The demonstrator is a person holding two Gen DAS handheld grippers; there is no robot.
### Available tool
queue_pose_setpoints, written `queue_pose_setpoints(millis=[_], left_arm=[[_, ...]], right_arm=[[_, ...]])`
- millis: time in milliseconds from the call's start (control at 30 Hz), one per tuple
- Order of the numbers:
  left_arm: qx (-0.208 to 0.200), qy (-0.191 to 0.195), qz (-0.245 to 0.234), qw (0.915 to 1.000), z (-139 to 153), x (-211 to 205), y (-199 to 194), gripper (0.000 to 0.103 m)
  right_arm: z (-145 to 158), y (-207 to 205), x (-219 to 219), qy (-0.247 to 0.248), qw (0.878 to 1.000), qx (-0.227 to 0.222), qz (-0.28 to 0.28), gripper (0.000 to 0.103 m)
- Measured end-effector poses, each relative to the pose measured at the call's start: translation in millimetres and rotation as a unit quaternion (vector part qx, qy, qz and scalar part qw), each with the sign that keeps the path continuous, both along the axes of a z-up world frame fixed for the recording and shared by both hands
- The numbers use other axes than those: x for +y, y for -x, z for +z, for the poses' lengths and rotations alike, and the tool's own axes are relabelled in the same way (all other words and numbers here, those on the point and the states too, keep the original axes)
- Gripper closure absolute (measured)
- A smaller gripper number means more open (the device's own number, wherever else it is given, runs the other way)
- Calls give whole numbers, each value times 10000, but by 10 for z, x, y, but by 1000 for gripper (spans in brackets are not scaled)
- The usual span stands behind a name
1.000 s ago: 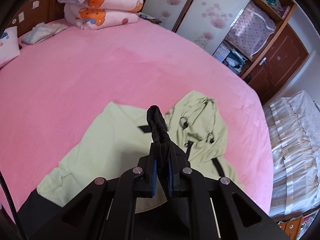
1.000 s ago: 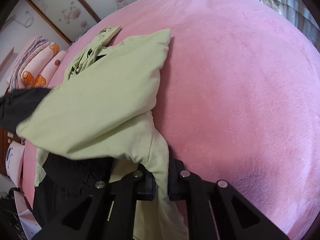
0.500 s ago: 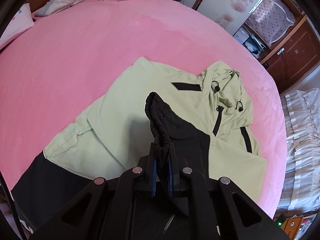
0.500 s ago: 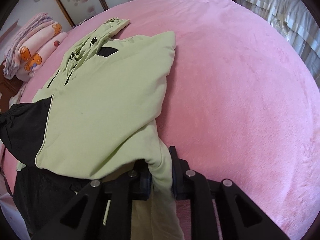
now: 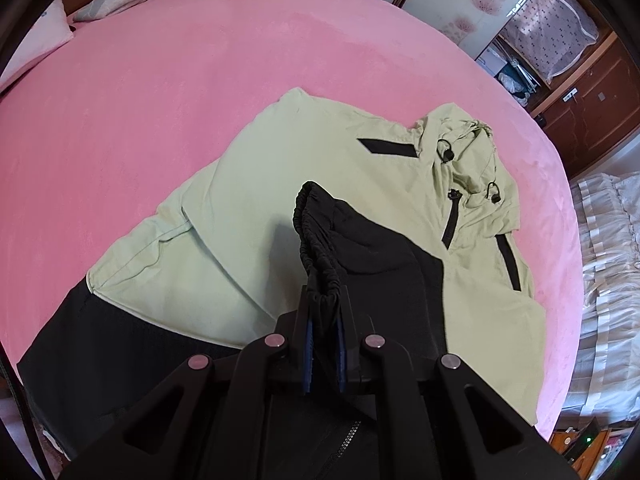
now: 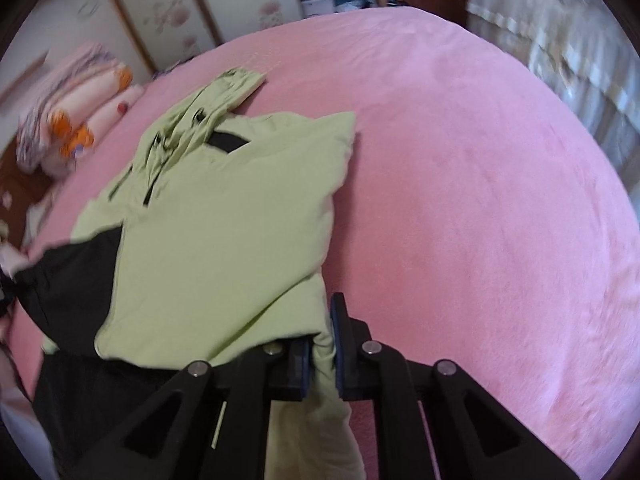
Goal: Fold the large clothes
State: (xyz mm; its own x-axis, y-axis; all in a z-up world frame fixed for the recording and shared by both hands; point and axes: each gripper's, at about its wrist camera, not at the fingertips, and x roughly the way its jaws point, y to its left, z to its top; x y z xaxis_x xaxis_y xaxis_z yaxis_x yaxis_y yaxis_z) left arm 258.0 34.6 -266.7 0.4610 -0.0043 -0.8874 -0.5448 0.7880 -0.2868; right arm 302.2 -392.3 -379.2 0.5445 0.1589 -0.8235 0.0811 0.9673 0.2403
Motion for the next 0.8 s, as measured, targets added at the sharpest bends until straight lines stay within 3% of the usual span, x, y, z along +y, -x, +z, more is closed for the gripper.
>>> queue_pose_setpoints(millis=[100,200,567,800], left_arm=[[80,42,50,9999,-107,15,35,96],[173,55,49,9998,-248,35,68,96],[409,13,191,9990,-741,60,196,95],[727,-424,54,9964,-875,-9,138,86]], right_arm=[[-122,19,-158,-639,9967,143,-487,96],[-271,6,-230,-955,9917,306,-803,96],[-453,-65,-196,-873,9923,520,-708,95],[-438,-82,-176,-767,9936,562,-610,95]])
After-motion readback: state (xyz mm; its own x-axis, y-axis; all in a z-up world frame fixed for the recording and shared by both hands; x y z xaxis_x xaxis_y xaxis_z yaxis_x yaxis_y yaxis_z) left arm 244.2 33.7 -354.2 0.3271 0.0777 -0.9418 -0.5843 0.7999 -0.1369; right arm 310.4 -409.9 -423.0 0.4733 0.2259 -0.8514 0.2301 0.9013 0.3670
